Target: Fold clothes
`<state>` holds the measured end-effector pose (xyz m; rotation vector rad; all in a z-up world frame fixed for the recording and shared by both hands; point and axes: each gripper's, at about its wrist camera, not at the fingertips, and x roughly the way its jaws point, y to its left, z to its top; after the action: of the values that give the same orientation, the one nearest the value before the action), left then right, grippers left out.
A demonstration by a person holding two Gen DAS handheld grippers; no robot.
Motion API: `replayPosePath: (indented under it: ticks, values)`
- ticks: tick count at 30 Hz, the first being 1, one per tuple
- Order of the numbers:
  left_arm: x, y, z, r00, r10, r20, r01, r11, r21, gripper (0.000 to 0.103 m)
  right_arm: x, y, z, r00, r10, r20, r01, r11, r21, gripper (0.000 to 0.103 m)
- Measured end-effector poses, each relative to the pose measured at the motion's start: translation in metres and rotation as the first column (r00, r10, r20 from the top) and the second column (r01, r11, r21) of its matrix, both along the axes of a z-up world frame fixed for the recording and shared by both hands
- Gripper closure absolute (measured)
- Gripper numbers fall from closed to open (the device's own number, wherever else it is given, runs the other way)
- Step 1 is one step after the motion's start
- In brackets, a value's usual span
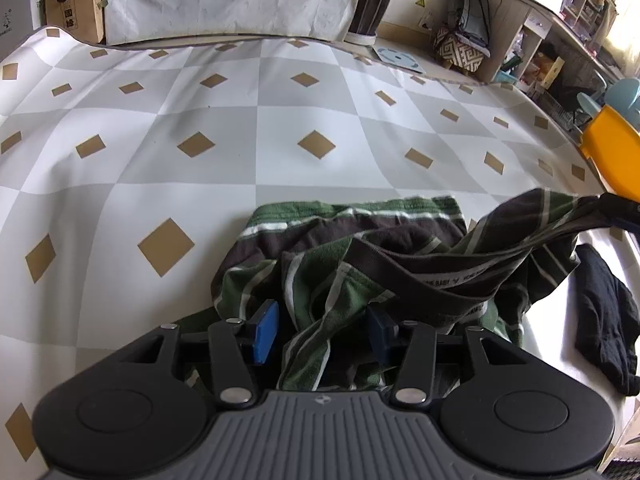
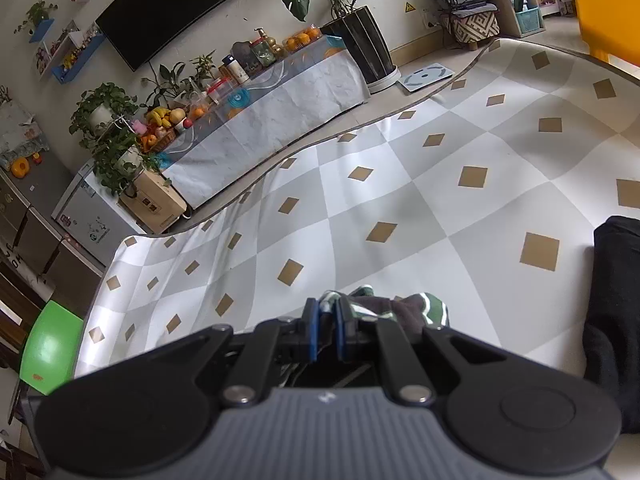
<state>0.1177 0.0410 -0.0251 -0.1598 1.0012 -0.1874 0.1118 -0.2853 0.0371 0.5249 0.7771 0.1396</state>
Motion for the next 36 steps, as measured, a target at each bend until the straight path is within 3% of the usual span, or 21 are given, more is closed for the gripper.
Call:
replayPosePath:
  ticks: [4, 7, 8, 10, 12, 17, 20, 27, 32, 36]
  values:
    - [0.002, -0.007, -0.009, 1.000, -0.002, -0.006, 0.003, 0.999, 0.034, 0.055, 0.001, -0.001, -0.002, 1.000, 0.004, -0.013, -0.004, 1.000, -0.002, 0.094]
    - [0.004, -0.009, -0.016, 0.999, 0.009, -0.037, -0.008, 1.000, 0.015, 0.058, 0.002, -0.002, -0.004, 1.000, 0.013, -0.021, -0.013, 1.000, -0.003, 0.090]
    - [0.004, -0.009, -0.018, 0.999, 0.015, -0.045, -0.015, 1.000, 0.009, 0.061, 0.002, -0.002, -0.004, 1.000, 0.016, -0.022, -0.016, 1.000, -0.008, 0.083]
    - [0.005, -0.010, -0.021, 0.998, 0.026, -0.056, -0.026, 1.000, 0.002, 0.081, 0.003, -0.004, -0.004, 0.999, 0.028, -0.024, -0.029, 0.999, -0.025, 0.068]
    - [0.005, -0.009, -0.022, 0.998, 0.035, -0.057, -0.035, 0.999, 0.002, 0.089, 0.004, -0.005, -0.006, 0.998, 0.049, -0.042, -0.051, 0.998, -0.038, 0.056]
    - [0.007, -0.005, -0.023, 0.996, 0.069, -0.061, -0.070, 0.998, -0.008, 0.092, 0.009, -0.005, -0.017, 0.991, 0.097, -0.095, -0.104, 0.991, -0.079, 0.045]
    - [0.009, -0.004, -0.023, 0.995, 0.083, -0.063, -0.084, 0.996, -0.005, 0.092, 0.009, 0.007, -0.027, 0.982, 0.152, -0.115, -0.168, 0.975, -0.148, 0.038]
    - [0.011, 0.002, -0.023, 0.990, 0.115, -0.078, -0.117, 0.993, -0.022, 0.092, 0.010, 0.039, -0.049, 0.961, 0.239, -0.141, -0.275, 0.885, -0.376, 0.035]
    - [0.012, 0.002, -0.025, 0.989, 0.113, -0.090, -0.116, 0.993, -0.020, 0.092, 0.025, 0.049, -0.066, 0.955, 0.246, -0.164, -0.294, 0.857, -0.424, 0.035]
    - [0.014, 0.003, -0.028, 0.988, 0.109, -0.113, -0.115, 0.993, -0.042, 0.092, 0.037, 0.051, -0.077, 0.958, 0.224, -0.177, -0.279, 0.865, -0.417, 0.034]
